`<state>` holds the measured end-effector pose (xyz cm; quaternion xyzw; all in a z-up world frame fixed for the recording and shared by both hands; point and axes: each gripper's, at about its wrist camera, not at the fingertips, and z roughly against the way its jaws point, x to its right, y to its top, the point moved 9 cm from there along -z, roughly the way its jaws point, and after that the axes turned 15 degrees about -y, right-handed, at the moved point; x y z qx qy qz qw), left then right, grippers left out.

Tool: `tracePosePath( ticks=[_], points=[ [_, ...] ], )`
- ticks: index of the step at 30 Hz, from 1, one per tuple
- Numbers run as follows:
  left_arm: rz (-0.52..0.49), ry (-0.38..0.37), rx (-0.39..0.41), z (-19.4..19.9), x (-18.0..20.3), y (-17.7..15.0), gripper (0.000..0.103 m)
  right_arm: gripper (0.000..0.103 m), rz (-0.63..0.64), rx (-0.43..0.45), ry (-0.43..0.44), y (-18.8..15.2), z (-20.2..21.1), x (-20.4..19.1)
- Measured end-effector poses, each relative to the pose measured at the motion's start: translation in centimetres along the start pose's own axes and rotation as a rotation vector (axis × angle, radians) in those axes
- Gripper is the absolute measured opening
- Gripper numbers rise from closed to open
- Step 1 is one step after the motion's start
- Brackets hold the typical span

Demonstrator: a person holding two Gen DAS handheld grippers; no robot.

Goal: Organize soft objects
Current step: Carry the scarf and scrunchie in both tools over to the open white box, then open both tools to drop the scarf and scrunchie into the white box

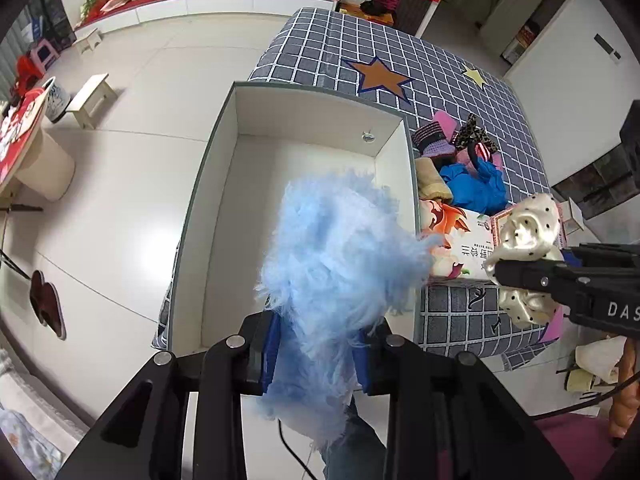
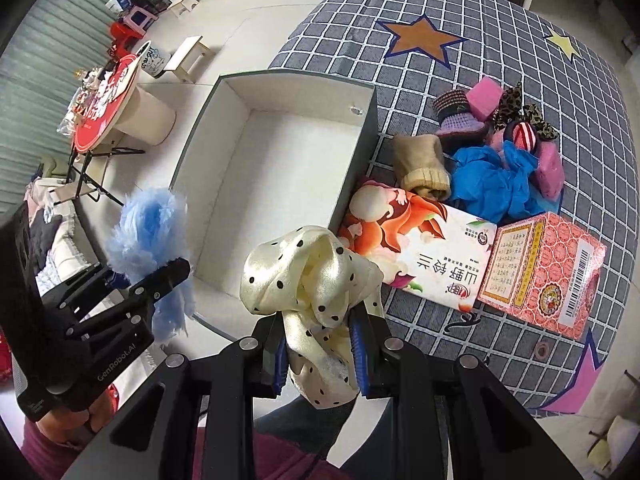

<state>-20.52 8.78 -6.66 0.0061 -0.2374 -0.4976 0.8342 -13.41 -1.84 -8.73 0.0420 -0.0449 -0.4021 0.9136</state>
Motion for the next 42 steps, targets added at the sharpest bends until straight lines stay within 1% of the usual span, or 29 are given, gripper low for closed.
tracePosePath(
  ticks=[3,7,12,21,25,30,35,38,41,42],
  points=[
    [-0.006,0.008,-0.002,0.0,-0.1,0.1,0.034,0.026,-0.003,0.003,0.013,0.1,-0.1,-0.2],
    [0.002,0.015,-0.016,-0.3,-0.6,-0.1,0.034,0.026,-0.004,-0.015,0.03,0.1,-0.6,-0.7],
    [0.033,0.024,-0.019,-0.5,-1.3,-0.2,0.034,0.026,0.009,-0.023,0.027,0.4,-1.0,-1.2],
    [0.083,0.048,-0.004,-0.8,-2.8,0.3,0.034,0.026,0.055,-0.006,0.031,3.0,-0.9,-3.4],
    [0.114,0.045,0.004,-0.9,-3.4,0.5,0.034,0.026,0.069,0.01,0.031,4.0,-0.8,-4.2],
    [0.131,0.053,-0.014,-1.7,-4.0,0.1,0.034,0.026,0.064,-0.008,0.042,4.8,-1.4,-4.8],
    [0.159,0.057,-0.039,-2.8,-4.4,-0.4,0.034,0.026,0.085,-0.016,0.035,5.1,-2.0,-5.6],
    [0.157,0.06,-0.048,-3.3,-4.1,-0.5,0.034,0.026,0.097,-0.02,0.036,5.0,-2.4,-6.1],
    [0.142,0.073,-0.043,-3.4,-4.0,-0.5,0.036,0.026,0.105,-0.012,0.039,5.1,-2.5,-6.4],
    [0.14,0.077,-0.039,-3.4,-4.0,-0.5,0.043,0.027,0.104,-0.014,0.043,5.1,-2.5,-6.4]
  ],
)
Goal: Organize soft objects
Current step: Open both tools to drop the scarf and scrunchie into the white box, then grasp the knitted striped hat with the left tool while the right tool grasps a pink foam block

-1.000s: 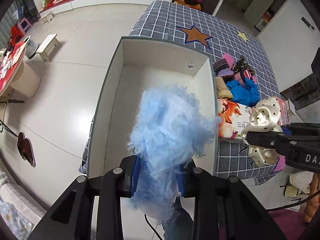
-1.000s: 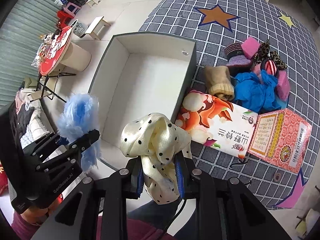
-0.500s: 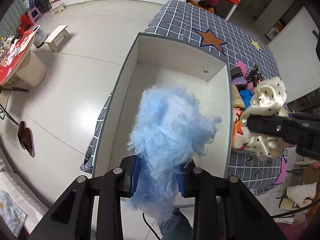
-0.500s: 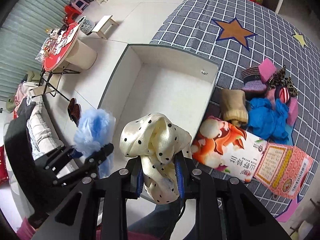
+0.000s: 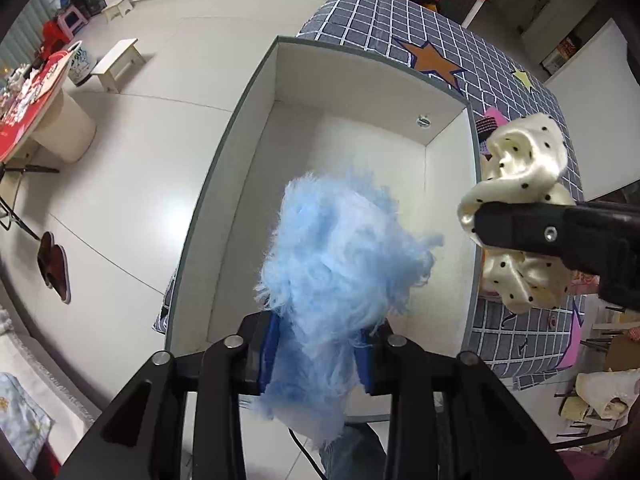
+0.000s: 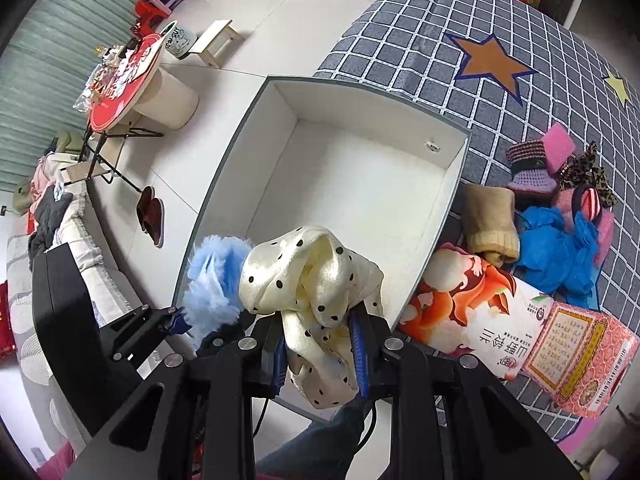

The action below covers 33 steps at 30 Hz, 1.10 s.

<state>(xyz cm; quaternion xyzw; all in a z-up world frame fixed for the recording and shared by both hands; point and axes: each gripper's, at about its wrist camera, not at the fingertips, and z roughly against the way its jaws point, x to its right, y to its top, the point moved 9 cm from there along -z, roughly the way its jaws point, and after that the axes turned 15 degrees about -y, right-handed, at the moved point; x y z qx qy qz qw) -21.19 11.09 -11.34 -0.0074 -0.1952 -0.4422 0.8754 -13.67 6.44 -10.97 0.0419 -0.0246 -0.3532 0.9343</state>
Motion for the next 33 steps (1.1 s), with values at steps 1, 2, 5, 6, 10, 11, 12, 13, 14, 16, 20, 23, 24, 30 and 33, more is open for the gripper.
tracePosePath(
  ticks=[1,2,5,6,10,11,12,13,14,16,20,23,24,30,33],
  points=[
    [0.0,0.009,0.005,0.1,0.0,0.1,0.055,0.032,-0.002,-0.003,0.009,0.0,0.0,0.0],
    [0.001,0.016,0.011,0.2,-0.1,0.1,0.062,0.052,-0.003,-0.006,0.014,0.1,0.0,0.0],
    [0.01,0.025,0.059,1.2,-0.3,0.3,0.086,0.102,-0.002,0.01,-0.001,0.3,0.4,0.2],
    [0.014,0.017,0.076,1.4,-0.4,0.3,0.088,0.102,-0.001,0.023,-0.006,0.3,0.8,0.3],
    [0.024,-0.049,0.193,3.7,0.0,0.7,0.103,0.102,-0.003,0.007,-0.015,0.0,1.3,0.7],
    [0.014,-0.071,0.24,4.8,0.3,0.9,0.103,0.102,-0.006,0.012,-0.03,-0.1,1.5,1.0],
    [0.003,-0.081,0.278,5.7,0.5,1.2,0.103,0.102,-0.005,0.018,-0.042,-0.3,1.7,1.3],
    [-0.023,-0.085,0.333,7.1,1.0,1.5,0.103,0.102,-0.004,0.028,-0.053,-0.5,2.0,1.5],
    [-0.049,-0.078,0.363,8.1,1.3,1.7,0.103,0.102,-0.005,0.04,-0.061,-0.7,2.3,1.7],
    [-0.091,-0.065,0.395,9.5,1.9,2.1,0.103,0.102,-0.013,0.07,-0.08,-1.1,3.1,2.3],
    [-0.127,-0.038,0.323,9.8,2.7,2.5,0.103,0.102,-0.058,0.1,-0.069,-1.5,4.3,3.2],
    [-0.154,-0.014,0.284,9.1,3.1,2.4,0.103,0.102,-0.079,0.112,-0.063,-1.6,5.1,3.9],
    [-0.163,-0.011,0.264,8.8,3.3,2.4,0.103,0.102,-0.089,0.118,-0.064,-1.6,5.5,4.3],
    [-0.195,-0.097,0.199,7.8,5.9,3.2,0.103,0.102,-0.201,0.151,-0.088,-2.1,8.0,8.4],
    [-0.203,-0.145,0.163,7.2,7.5,3.5,0.103,0.102,-0.275,0.147,-0.095,-3.0,8.4,10.9]
  ],
)
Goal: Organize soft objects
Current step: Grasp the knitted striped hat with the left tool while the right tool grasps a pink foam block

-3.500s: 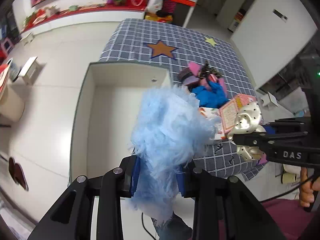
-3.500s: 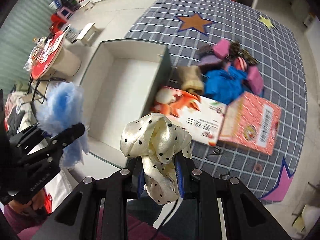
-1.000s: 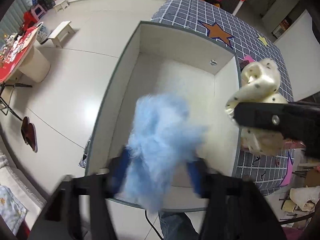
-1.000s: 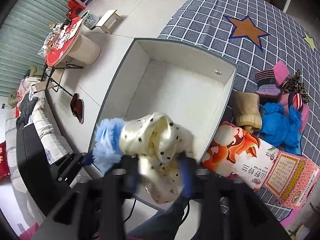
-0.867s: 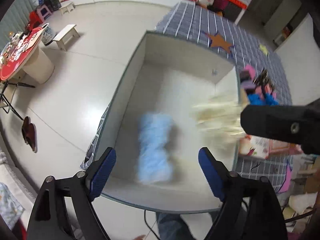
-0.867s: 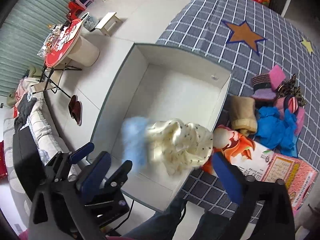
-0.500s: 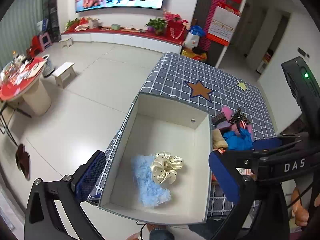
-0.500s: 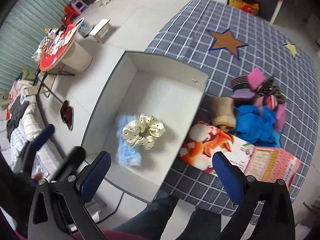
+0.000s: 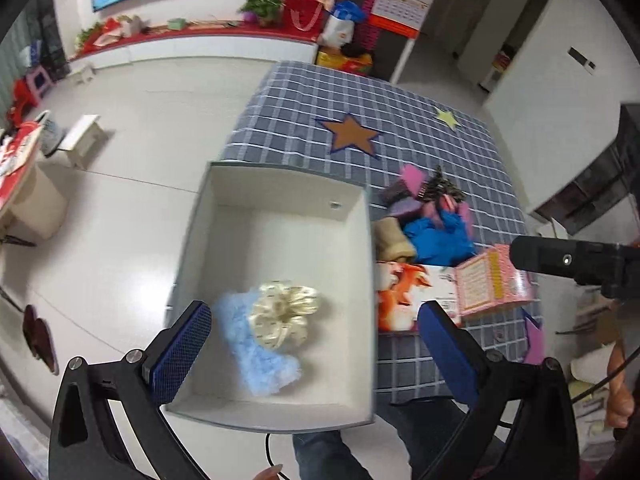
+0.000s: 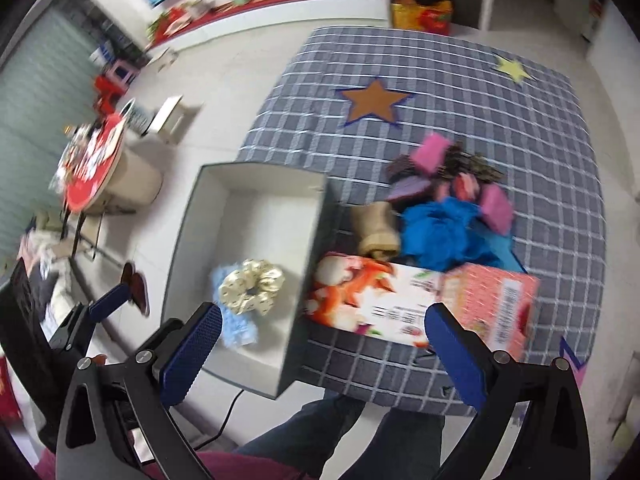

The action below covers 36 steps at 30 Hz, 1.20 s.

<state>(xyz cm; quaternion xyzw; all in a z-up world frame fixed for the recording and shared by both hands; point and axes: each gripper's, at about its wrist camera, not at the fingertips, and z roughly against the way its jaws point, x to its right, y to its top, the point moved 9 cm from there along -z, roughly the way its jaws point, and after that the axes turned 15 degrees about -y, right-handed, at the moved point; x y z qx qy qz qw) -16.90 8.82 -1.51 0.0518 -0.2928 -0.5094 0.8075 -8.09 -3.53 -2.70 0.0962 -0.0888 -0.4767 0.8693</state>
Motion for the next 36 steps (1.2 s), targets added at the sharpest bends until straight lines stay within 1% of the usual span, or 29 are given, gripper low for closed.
tracePosePath(
  ticks=[5,8,12,15,19,22,25,29,33,36],
  points=[
    [-0.06,0.014,-0.056,-1.6,1.7,0.5,0.103,0.102,-0.105,-0.03,-0.007,-0.7,-0.4,4.4],
    [-0.092,0.036,-0.072,-2.2,2.2,1.3,0.103,0.102,-0.161,-0.044,-0.028,-0.5,-0.7,7.5],
    [-0.099,0.048,-0.078,-2.8,2.3,3.1,0.103,0.102,-0.214,-0.054,-0.055,0.2,-1.1,11.5],
    [-0.104,0.071,-0.079,-3.4,2.2,4.6,0.103,0.102,-0.255,-0.074,-0.081,0.9,-1.7,14.4],
    [-0.093,0.081,-0.11,-5.1,2.3,5.8,0.103,0.102,-0.283,-0.097,-0.1,1.4,-2.8,17.4],
    [-0.112,0.081,-0.125,-6.9,3.3,6.7,0.103,0.102,-0.291,-0.131,-0.103,1.6,-4.3,19.2],
    [-0.115,0.08,-0.149,-9.0,4.0,7.4,0.103,0.102,-0.283,-0.174,-0.113,1.7,-6.3,20.3],
    [-0.115,0.087,-0.195,-12.2,4.8,8.3,0.103,0.102,-0.253,-0.234,-0.111,2.3,-9.3,20.7],
    [-0.135,0.08,-0.239,-15.5,6.1,9.9,0.103,0.102,-0.198,-0.269,-0.101,4.0,-12.1,20.4],
    [-0.155,0.082,-0.288,-18.7,7.0,11.0,0.103,0.102,-0.155,-0.285,-0.1,5.4,-14.2,20.2]
  ],
)
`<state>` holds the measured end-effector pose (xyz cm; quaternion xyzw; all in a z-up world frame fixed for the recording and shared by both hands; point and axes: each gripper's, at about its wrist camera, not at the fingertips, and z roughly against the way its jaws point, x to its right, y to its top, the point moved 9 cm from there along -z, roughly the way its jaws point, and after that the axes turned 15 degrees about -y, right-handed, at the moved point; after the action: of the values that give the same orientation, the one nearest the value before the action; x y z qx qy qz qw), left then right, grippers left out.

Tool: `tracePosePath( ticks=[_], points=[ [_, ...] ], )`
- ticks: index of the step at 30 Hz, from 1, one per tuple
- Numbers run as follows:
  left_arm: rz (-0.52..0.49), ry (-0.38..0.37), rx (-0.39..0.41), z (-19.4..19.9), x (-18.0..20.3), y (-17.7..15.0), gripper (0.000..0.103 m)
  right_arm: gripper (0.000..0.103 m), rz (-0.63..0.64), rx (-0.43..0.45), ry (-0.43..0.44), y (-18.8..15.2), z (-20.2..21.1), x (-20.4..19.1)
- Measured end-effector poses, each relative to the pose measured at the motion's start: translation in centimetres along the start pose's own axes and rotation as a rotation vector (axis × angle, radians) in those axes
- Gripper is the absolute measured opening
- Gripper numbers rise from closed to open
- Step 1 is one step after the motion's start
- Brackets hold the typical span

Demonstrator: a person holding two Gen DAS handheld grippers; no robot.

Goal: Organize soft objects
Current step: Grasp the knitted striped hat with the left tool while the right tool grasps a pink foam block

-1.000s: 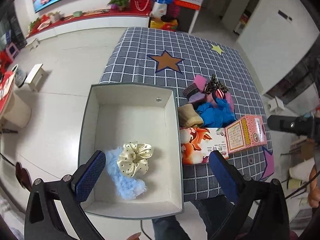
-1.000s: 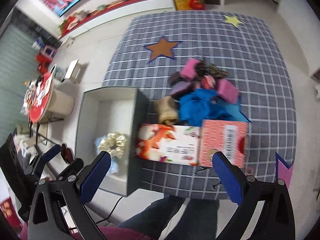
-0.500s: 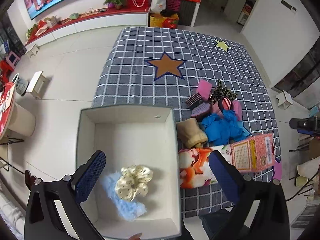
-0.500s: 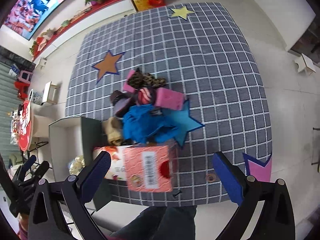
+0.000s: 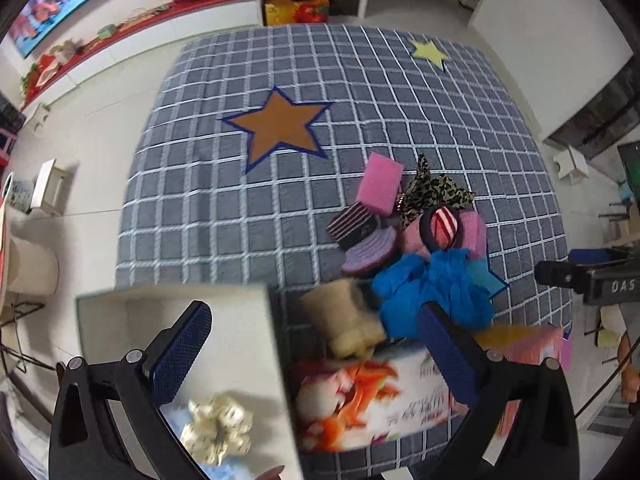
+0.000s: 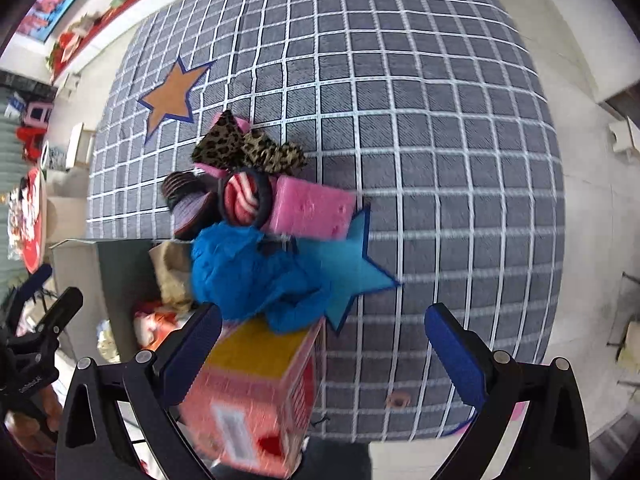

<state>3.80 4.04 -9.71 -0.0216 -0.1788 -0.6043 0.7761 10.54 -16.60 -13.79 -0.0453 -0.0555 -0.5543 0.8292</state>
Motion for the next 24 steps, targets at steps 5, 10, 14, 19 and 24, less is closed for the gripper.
tracePosePath(
  ticks=[5,10,14,19,24],
  points=[
    [0.047,-0.025,-0.107,-5.3,0.4,2.2,0.103,0.102,0.177,0.062,-0.118,2.4,-2.5,-0.1],
    [0.197,-0.061,-0.168,-9.1,-0.7,3.0,0.103,0.102,0.36,0.108,-0.14,2.4,-4.9,-0.5],
    [0.285,-0.047,-0.195,-11.4,-1.7,3.5,0.103,0.102,0.451,0.148,-0.146,3.0,-6.3,-1.6],
    [0.32,-0.033,-0.246,-13.8,-2.2,3.3,0.103,0.102,0.479,0.155,-0.072,3.9,-8.0,-3.1],
    [0.399,-0.069,-0.28,-15.4,-3.1,2.4,0.095,0.086,0.485,0.132,-0.036,4.7,-9.4,-4.0]
  ],
)
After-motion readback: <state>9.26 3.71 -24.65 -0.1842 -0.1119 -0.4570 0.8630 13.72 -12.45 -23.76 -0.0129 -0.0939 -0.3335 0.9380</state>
